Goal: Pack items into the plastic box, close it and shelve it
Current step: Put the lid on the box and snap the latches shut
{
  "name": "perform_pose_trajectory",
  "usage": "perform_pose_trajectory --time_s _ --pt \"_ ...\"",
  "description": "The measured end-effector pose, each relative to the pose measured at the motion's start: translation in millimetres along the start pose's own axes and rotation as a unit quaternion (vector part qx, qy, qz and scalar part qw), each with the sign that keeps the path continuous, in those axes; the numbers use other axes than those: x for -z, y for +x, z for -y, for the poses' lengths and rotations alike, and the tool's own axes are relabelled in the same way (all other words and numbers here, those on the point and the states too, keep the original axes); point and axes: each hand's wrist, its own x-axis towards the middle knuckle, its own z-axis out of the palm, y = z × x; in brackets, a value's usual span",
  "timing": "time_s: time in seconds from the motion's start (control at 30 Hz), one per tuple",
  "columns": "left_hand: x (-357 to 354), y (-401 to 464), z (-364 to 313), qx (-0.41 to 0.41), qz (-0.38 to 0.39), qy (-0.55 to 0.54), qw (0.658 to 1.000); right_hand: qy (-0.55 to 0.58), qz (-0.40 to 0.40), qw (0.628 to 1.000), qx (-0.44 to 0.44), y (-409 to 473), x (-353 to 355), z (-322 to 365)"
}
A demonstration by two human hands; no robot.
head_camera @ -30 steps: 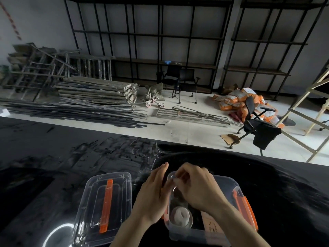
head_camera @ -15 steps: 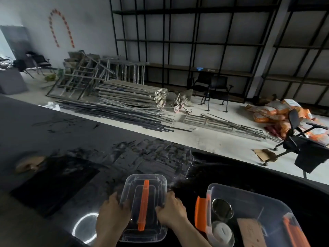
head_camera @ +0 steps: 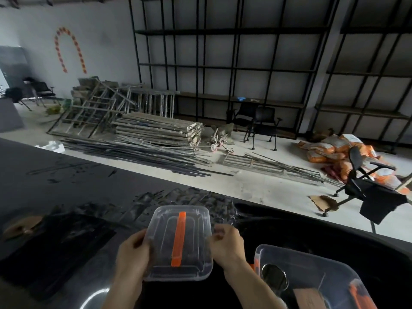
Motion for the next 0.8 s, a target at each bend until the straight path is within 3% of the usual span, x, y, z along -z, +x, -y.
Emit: perform_pose_trajectory --time_s 0.13,0.27,0.4,0.6,0.7,0.8 --pt "-33.0 -1.7 -46.2 -0.032 0.021 -0.116 0.993 0.117 -0.028 0.992 0.036 14.6 45.9 11.7" --pt "-88.0 -13.2 -78.9 -0.034 0.049 -0.203 0.977 0.228 0.002 0.971 0.070 22.0 100.8 9.9" --pt "-138.1 -47.4 -104.4 -0.027 0.055 -0.293 0.954 0.276 0.046 0.959 0.049 16.4 145.4 -1.1" --pt "-174.8 -85.0 -115.2 -0.048 0.199 -0.264 0.943 0.345 0.000 0.938 0.039 13.4 212.9 -22.4" --pt "-176.4 -75.7 -120.3 -0.032 0.237 -0.260 0.936 0.300 0.018 0.952 0.059 8.5 258.7 -30.9" --pt "-176.8 -69.0 -127.1 -0.069 0.251 -0.210 0.943 0.229 0.002 0.969 0.094 6.5 291.0 -45.1"
